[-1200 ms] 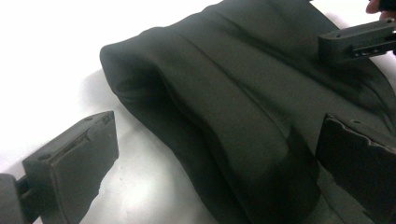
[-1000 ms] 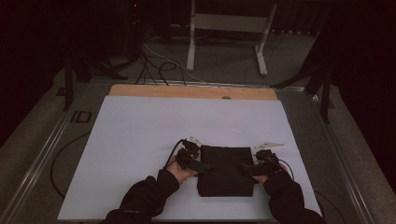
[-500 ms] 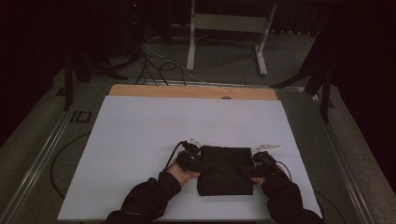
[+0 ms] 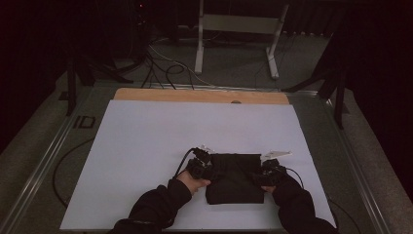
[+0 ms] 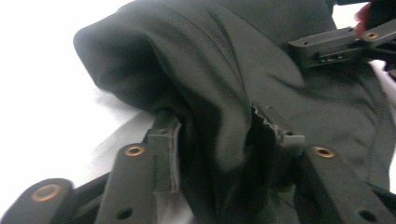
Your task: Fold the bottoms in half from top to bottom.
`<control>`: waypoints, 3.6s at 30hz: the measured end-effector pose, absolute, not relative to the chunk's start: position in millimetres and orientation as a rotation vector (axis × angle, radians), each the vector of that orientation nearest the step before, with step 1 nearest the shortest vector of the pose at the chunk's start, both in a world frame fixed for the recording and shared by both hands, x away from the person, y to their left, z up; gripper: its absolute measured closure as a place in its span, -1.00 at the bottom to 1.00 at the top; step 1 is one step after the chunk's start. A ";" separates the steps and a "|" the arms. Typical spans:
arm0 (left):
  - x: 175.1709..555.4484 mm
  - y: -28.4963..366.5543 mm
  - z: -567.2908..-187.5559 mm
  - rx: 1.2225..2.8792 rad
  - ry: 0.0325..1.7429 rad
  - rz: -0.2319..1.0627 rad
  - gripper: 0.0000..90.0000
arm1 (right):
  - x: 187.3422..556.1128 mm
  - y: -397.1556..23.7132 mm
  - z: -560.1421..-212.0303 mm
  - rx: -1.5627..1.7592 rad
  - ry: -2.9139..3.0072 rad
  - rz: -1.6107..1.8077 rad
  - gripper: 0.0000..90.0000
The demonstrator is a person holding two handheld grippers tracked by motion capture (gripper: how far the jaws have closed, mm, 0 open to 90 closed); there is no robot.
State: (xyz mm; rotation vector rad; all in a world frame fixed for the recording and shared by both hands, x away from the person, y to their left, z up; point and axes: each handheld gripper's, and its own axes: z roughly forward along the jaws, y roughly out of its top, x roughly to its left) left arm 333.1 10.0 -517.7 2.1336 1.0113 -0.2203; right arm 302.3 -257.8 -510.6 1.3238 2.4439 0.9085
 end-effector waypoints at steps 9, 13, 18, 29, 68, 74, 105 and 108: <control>334.2 5.1 -520.1 2.131 0.991 -0.239 0.52 | 302.1 -252.3 -508.7 1.287 2.504 0.930 0.56; 332.6 3.2 -519.3 2.136 0.990 -0.220 0.57 | 300.2 -250.2 -508.0 1.282 2.497 0.924 0.63; 331.8 2.2 -517.9 2.144 0.988 -0.206 0.59 | 298.0 -248.7 -507.6 1.274 2.478 0.921 0.66; 332.9 -0.7 -509.2 2.158 0.953 -0.194 0.62 | 297.0 -251.7 -501.8 1.275 2.458 0.946 0.68; 339.6 15.9 -433.3 2.163 0.829 -0.086 0.62 | 303.3 -240.6 -441.3 1.166 2.369 1.068 0.69; 341.5 24.1 -425.2 2.164 0.819 -0.080 0.62 | 308.1 -232.7 -432.2 1.144 2.363 1.082 0.69; 347.5 89.7 -402.5 2.157 0.872 -0.020 0.62 | 335.0 -167.3 -408.5 1.008 2.403 1.143 0.69; 347.1 97.3 -400.1 2.154 0.873 -0.010 0.62 | 336.7 -160.3 -406.5 0.991 2.405 1.146 0.68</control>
